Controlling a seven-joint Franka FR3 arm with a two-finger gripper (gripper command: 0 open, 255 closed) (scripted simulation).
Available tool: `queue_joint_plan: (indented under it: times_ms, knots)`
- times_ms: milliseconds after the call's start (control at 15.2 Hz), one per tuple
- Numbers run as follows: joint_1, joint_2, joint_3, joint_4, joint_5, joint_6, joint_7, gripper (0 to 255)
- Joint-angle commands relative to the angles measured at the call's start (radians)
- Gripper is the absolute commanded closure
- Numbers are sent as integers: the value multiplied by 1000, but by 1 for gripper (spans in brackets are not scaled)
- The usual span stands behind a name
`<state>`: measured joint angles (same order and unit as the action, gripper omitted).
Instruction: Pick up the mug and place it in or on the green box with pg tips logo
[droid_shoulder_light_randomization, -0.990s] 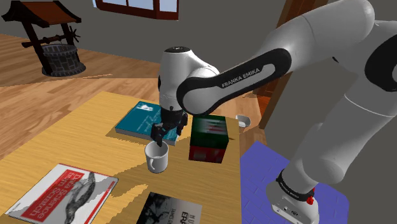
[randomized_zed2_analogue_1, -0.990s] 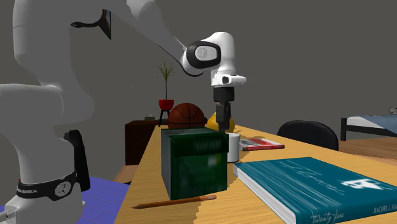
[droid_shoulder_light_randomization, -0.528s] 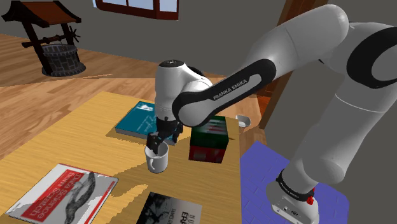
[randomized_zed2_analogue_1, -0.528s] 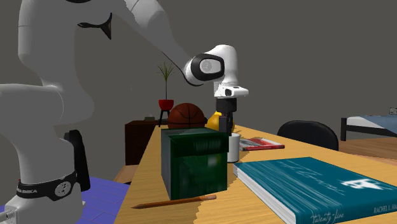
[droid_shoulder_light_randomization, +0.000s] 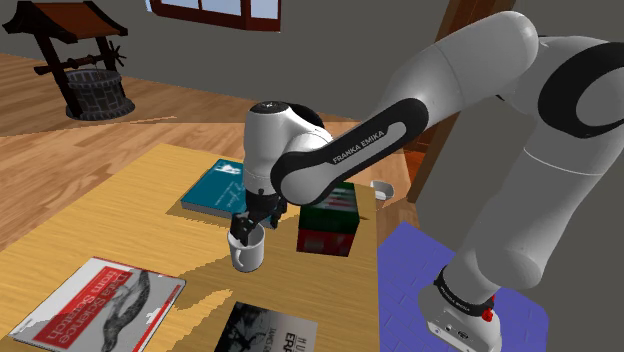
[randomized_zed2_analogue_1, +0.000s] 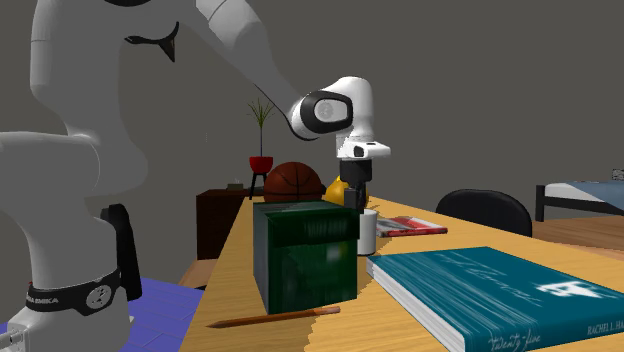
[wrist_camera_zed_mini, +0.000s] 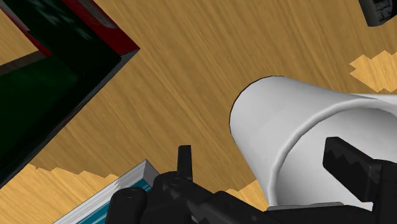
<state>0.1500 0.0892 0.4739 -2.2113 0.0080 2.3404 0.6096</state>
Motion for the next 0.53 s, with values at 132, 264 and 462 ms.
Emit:
queue_joint_plan:
  times_ms: [132,264,462]
  knots:
    - [0,0,0,0,0,0,0,255]
    - [0,0,0,0,0,0,0,255]
    - [0,0,0,0,0,0,0,255]
